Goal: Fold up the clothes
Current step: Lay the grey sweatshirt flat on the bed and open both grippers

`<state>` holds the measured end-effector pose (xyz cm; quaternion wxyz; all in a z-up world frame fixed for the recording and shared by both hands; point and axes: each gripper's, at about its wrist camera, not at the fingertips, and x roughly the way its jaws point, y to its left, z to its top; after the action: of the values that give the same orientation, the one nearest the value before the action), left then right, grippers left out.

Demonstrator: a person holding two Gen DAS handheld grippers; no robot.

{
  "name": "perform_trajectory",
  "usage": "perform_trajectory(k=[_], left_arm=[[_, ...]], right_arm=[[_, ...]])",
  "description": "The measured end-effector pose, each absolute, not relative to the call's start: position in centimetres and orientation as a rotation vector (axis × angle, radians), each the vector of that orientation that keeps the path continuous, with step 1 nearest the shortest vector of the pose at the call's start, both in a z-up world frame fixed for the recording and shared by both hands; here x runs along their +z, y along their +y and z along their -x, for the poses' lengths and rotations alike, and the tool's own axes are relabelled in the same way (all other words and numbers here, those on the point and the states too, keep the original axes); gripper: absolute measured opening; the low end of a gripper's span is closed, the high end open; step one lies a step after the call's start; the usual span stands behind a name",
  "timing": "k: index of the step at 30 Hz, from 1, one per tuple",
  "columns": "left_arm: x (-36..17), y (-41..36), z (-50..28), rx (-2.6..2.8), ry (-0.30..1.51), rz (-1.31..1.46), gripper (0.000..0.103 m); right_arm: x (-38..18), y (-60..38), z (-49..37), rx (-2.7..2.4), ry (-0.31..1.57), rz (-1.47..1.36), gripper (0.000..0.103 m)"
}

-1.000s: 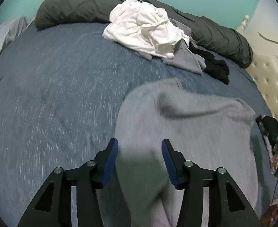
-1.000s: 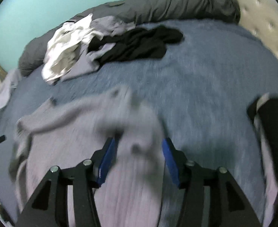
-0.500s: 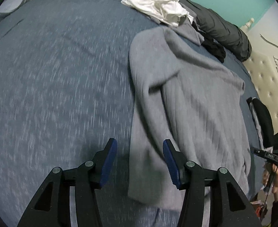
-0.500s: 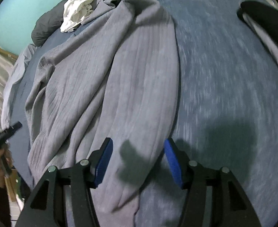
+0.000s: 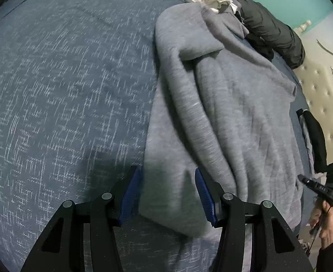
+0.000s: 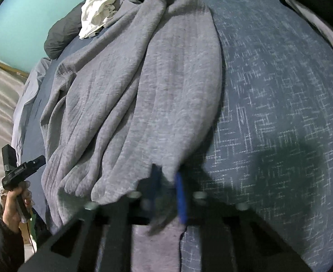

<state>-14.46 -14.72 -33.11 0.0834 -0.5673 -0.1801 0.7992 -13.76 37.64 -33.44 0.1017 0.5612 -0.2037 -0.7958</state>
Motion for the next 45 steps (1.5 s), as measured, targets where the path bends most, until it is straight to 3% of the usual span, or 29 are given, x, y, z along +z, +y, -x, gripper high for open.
perform_trajectory(k=[5,6,7,8,15,23,27,31,32,34,35,36,40,43,45], left_arm=[[-34.0,-15.1,13.9,2.366,-0.502,1.726,0.05],[-33.9,-14.9,13.8,2.364,-0.484,1.719,0.042],[-33.8,-14.7,13.7,2.362,-0.466,1.711,0.016],[-33.8,-14.6,13.6,2.36,-0.448,1.704,0.003],[-27.9,-15.6,13.1,2.449,-0.361,1.531,0.003],[-18.4,-24.2,12.1,2.72,-0.26,1.414,0.003],[-16.2,-30.6,11.9,2.867,-0.316,1.414,0.003],[-16.5,-33.1,12.2,2.947,-0.4,1.461,0.011],[-16.3,-32.8,11.8,2.948,-0.398,1.452,0.011],[-16.6,-31.8,12.0,2.944,-0.351,1.461,0.017],[-16.7,-31.5,11.9,2.947,-0.319,1.465,0.026],[-16.9,-31.2,11.8,2.951,-0.287,1.469,0.027],[-18.5,-28.1,12.5,2.769,-0.365,1.493,0.029],[-21.2,-23.2,12.3,2.574,-0.368,1.52,0.045],[-23.2,-19.8,11.9,2.447,-0.397,1.534,0.047]], right_arm=[[-32.1,38.3,13.5,-2.4,-0.58,-1.603,0.005],[-31.9,38.6,13.5,-2.412,-0.578,-1.594,0.005],[-31.5,38.9,13.3,-2.426,-0.574,-1.585,0.005],[-31.1,39.2,13.2,-2.441,-0.57,-1.577,0.005],[-28.2,42.8,12.4,-2.544,-0.534,-1.551,0.005],[-23.6,47.7,12.1,-2.699,-0.412,-1.533,0.005],[-21.8,50.1,12.6,-2.8,-0.333,-1.567,0.005],[-21.2,50.6,12.6,-2.886,-0.306,-1.591,0.008],[-21.1,50.5,12.5,-2.913,-0.303,-1.582,0.011],[-20.7,50.3,12.3,-2.966,-0.297,-1.562,0.026],[-20.5,50.2,12.2,-2.993,-0.294,-1.552,0.042],[-20.3,50.1,12.1,-3.02,-0.291,-1.542,0.056],[-20.4,48.2,12.1,-2.946,-0.322,-1.487,0.058],[-22.3,44.9,12.6,-2.724,-0.326,-1.516,0.058],[-24.1,42.3,12.6,-2.598,-0.313,-1.548,0.058]])
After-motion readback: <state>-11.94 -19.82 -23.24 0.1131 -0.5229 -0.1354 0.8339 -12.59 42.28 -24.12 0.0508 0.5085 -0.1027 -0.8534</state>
